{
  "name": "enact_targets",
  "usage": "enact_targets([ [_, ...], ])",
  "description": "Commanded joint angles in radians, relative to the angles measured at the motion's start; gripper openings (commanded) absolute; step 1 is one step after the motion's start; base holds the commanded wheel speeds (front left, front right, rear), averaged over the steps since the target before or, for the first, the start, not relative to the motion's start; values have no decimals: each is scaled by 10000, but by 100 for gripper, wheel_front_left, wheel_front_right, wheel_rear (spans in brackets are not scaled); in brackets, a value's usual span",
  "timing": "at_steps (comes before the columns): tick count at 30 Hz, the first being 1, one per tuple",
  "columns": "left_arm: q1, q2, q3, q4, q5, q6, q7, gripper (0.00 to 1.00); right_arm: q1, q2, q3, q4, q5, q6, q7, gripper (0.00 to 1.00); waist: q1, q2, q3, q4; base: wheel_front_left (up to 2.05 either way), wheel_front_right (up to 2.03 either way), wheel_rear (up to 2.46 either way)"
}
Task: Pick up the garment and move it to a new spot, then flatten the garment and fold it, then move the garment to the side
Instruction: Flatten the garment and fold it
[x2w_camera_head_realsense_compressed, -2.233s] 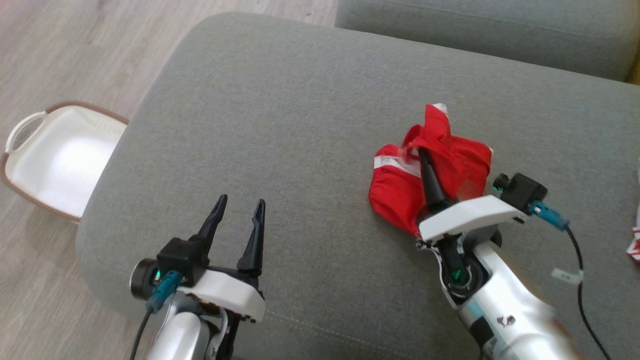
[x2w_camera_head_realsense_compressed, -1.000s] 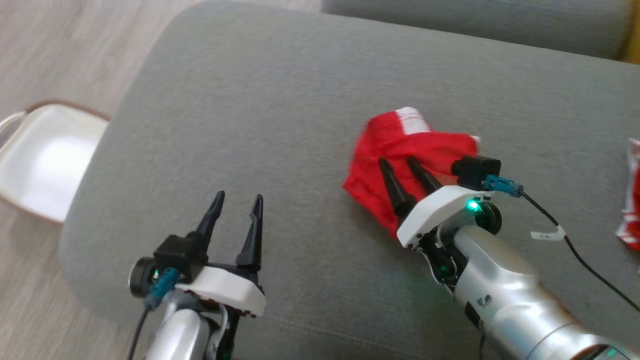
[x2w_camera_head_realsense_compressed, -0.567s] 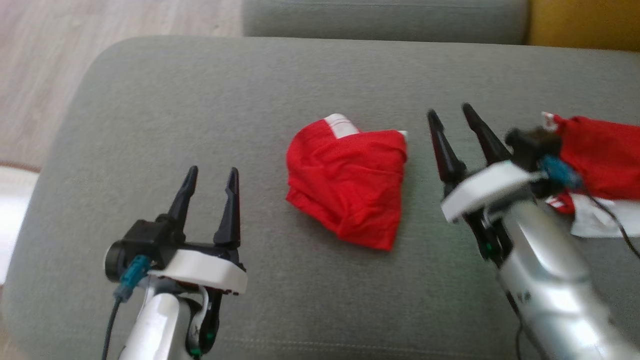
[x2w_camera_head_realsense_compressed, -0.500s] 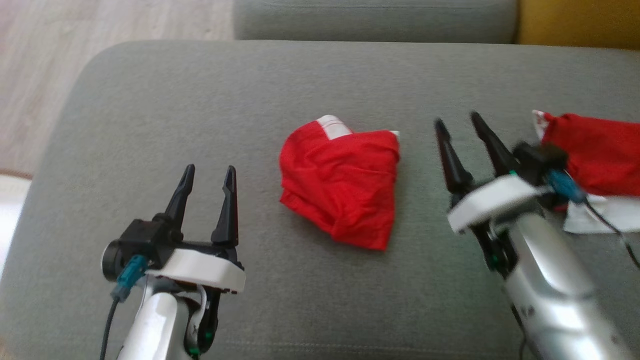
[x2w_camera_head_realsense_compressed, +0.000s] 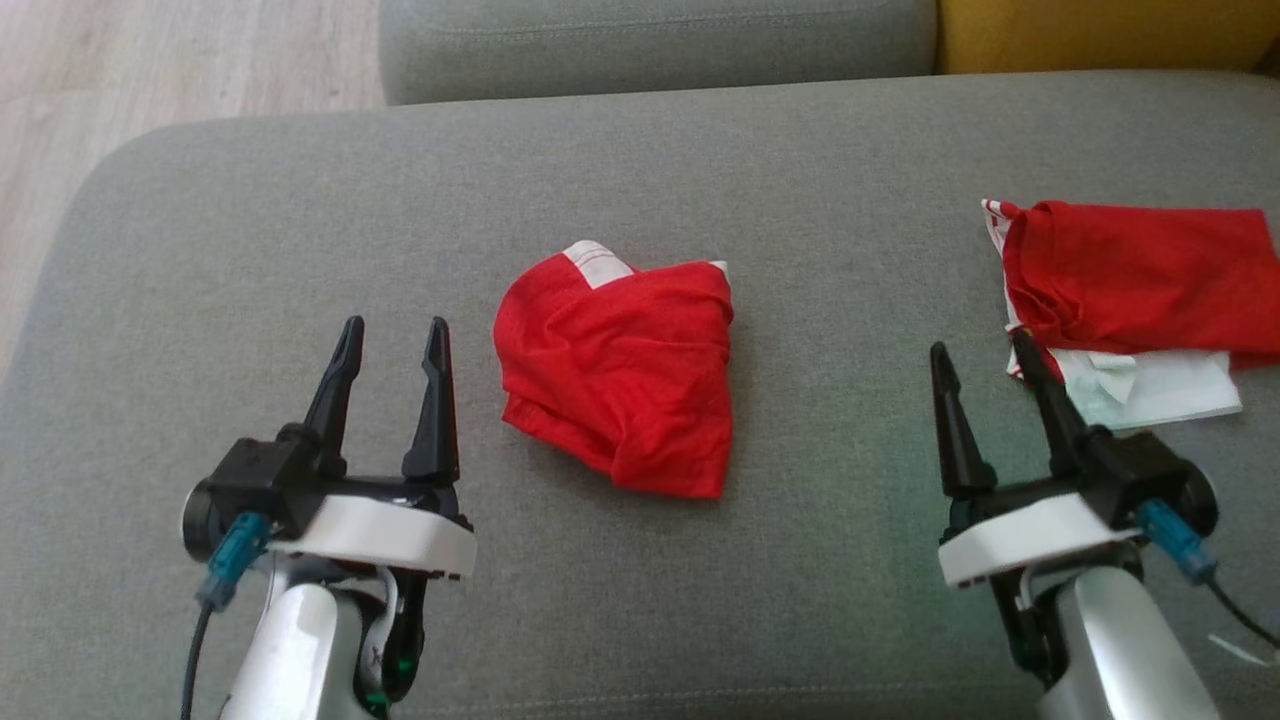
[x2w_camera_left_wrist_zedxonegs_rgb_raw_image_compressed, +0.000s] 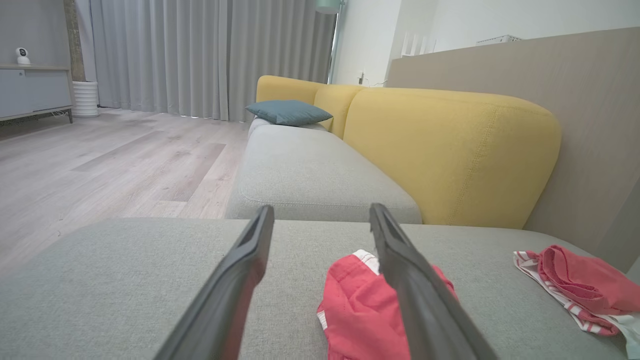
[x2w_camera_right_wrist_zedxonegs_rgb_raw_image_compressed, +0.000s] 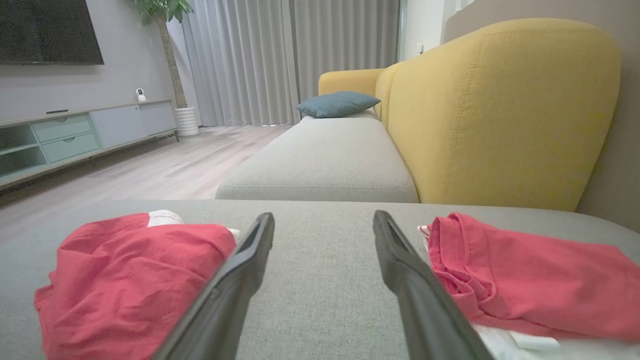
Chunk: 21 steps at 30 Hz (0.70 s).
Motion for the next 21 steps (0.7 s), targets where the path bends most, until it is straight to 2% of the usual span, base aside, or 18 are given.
enact_targets([
  [1,-192,62,327,-269,17,40,-122,100,-146,110,242,-456,-74,67,-106,100,0,-1,51,-15,0,0,0],
  [8,-284,62,166,-177,41,-57,-122,100,-166,115,328,-564,42,67,-106,100,0,-1,242,246,0,0,0],
  [9,-320,62,122,-158,52,-84,-122,100,-238,115,386,-580,19,67,-106,47,0,-1,307,338,0,0,0],
  [10,-360,62,84,-146,53,-96,-122,100,-325,116,470,-591,-38,67,-106,0,0,-1,377,439,0,0,0],
  [16,-574,62,-218,-101,-18,-100,-122,100,-1149,117,1151,-375,-400,67,-96,0,0,-1,944,1315,0,0,0],
  [21,-756,62,-558,-84,-153,-86,-122,100,-2137,117,1724,415,-791,67,13,0,0,-1,1454,2275,0,0,0],
])
